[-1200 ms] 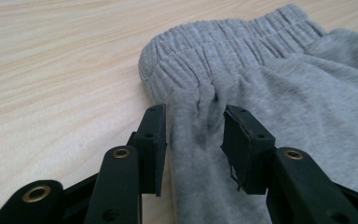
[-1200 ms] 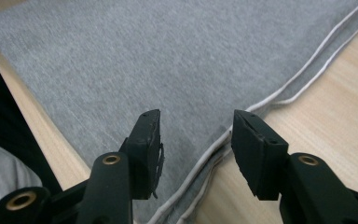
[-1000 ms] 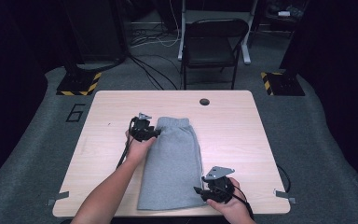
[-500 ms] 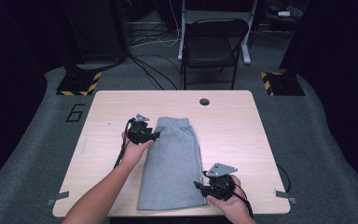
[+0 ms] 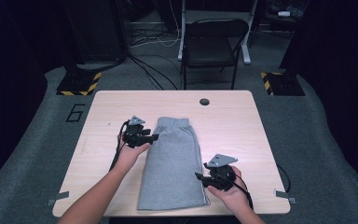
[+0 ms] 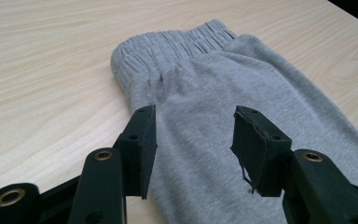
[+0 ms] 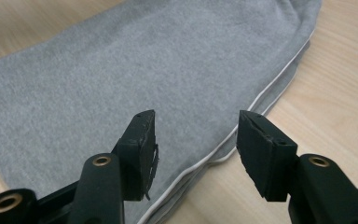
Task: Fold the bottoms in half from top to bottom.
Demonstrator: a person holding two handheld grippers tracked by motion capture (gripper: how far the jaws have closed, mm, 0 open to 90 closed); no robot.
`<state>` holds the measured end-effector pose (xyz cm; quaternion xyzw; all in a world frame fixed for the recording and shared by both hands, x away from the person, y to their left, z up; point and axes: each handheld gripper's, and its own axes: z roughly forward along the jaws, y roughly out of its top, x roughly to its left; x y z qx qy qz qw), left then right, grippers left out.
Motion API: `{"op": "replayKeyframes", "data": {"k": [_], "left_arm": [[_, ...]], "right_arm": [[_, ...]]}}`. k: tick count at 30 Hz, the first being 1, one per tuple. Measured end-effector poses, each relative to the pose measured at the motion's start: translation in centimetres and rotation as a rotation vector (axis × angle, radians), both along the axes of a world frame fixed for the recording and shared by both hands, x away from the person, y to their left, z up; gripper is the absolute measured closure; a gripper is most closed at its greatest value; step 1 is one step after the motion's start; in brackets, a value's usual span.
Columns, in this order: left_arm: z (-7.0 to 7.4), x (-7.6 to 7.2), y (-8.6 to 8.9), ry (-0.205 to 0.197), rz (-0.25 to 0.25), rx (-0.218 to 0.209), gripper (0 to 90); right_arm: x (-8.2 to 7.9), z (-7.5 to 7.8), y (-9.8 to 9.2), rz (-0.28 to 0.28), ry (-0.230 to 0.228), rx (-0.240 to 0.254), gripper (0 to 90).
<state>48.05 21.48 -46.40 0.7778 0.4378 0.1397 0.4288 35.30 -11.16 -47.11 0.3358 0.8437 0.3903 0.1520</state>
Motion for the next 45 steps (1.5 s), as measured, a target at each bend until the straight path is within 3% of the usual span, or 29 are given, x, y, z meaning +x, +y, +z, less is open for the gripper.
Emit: {"op": "replayKeyframes", "data": {"k": [5,8,13,17,22,26,31,33,36,39,42,45], "left_arm": [[-0.1,0.2,0.5,0.009,0.006,0.013,49.5],[-0.2,0.4,0.7,0.022,0.009,-0.004,49.8],[-0.3,0.5,0.9,0.023,0.019,-0.004,50.8],[-0.3,0.7,1.1,0.018,0.005,0.008,52.8],[-0.1,0.8,1.1,0.035,0.001,0.001,55.2],[0.3,1.0,0.8,0.04,0.002,-0.017,56.5],[0.3,1.4,0.4,0.022,-0.011,0.008,56.4],[0.0,1.5,0.2,0.034,0.0,0.004,56.1],[-0.4,1.9,0.2,0.034,-0.013,0.032,56.1],[-0.6,2.2,0.3,0.039,-0.005,0.03,56.3],[-0.8,2.4,0.3,0.051,0.027,-0.007,56.3],[-0.7,2.4,0.4,0.057,0.033,-0.006,56.9]], "right_arm": [[1.8,0.8,0.5,0.022,0.006,-0.01,47.2],[3.1,1.4,1.1,0.039,0.009,-0.017,47.0],[5.0,1.7,2.0,0.033,0.035,-0.02,47.1],[6.6,2.0,2.6,0.043,0.034,-0.05,50.1],[8.3,2.6,2.8,0.044,0.056,-0.066,53.7],[9.2,2.8,2.9,0.026,0.062,-0.057,56.0],[10.5,2.3,3.0,0.003,0.072,-0.058,58.1],[11.3,2.0,3.2,0.004,0.078,-0.062,60.1],[12.0,1.9,3.5,-0.004,0.088,-0.071,61.8],[12.7,1.8,3.9,-0.011,0.1,-0.05,62.3],[13.5,2.1,4.4,-0.016,0.099,-0.062,62.2],[14.2,2.4,4.7,-0.022,0.103,-0.058,62.1]]}}
